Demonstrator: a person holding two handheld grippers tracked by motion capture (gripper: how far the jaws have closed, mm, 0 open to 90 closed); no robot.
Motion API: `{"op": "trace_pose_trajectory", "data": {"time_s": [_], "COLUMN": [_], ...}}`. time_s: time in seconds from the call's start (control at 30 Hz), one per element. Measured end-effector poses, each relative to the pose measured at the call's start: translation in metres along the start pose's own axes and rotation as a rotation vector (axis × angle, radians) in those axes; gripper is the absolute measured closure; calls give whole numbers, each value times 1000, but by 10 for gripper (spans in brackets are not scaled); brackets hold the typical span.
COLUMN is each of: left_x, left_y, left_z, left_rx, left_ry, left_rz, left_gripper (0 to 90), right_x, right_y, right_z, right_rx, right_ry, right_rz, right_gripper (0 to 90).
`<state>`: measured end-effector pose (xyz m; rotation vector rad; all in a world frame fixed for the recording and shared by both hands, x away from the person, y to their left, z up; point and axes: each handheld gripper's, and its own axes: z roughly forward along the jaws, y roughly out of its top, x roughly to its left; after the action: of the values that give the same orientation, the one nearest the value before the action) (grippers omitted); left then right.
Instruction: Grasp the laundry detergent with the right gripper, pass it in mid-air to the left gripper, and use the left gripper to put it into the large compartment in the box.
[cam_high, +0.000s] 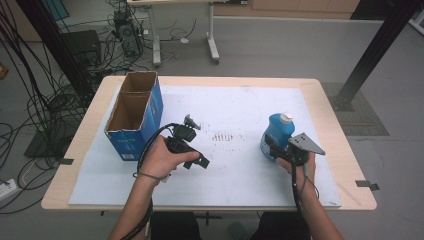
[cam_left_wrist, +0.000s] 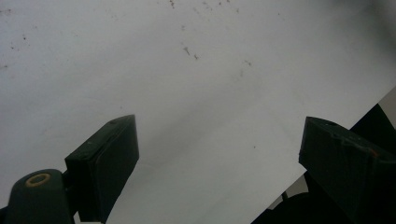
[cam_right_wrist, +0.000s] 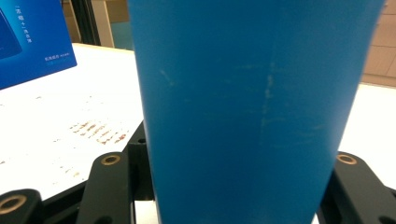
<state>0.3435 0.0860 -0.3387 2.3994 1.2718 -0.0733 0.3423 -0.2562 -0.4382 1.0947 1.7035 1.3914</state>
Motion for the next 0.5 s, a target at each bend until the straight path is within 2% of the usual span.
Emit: {"op": "trace_pose_trajectory", "data": {"time_s": [0.5], "left_x": [-1], "left_y": [3], "left_z": [0], "left_rx": [-3], "left_ry": [0], "left_rz": [4], "left_gripper": [124], "right_x": [0], "right_y": [-1], "right_z": [0], "right_rx": [-6], "right_ry": [-2], "right_rz": [-4], "right_gripper": [439]}}
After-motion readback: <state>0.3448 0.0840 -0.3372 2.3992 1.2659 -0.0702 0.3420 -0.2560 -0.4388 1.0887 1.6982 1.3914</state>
